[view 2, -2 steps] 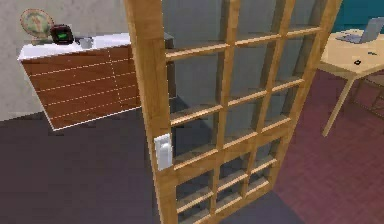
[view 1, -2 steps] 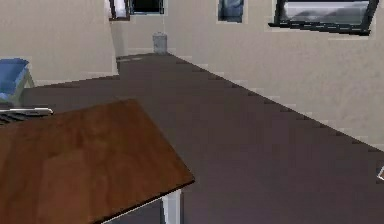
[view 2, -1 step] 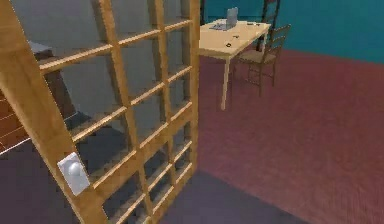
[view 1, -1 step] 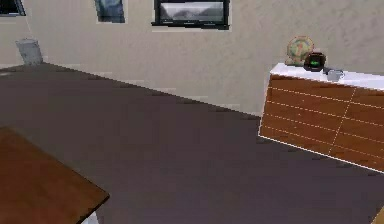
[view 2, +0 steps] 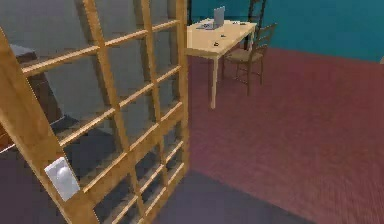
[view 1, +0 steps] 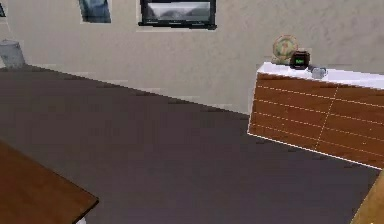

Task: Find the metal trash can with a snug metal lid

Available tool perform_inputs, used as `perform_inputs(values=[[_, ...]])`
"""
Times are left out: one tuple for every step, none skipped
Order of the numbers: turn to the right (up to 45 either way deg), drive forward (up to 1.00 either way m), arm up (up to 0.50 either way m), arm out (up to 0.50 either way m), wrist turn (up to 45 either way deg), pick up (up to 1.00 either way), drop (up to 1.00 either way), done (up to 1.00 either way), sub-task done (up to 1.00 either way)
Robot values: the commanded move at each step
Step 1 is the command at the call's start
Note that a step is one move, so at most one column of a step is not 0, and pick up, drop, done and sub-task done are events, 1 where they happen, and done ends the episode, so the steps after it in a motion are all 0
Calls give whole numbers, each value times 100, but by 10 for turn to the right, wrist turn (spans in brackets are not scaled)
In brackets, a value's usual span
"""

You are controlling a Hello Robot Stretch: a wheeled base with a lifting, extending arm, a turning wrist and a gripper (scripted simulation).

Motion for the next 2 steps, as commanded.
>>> perform_inputs(values=[[0,100,0,0,0,0,0,0,0],[-450,0,0,0,0,0,0,0,0]])
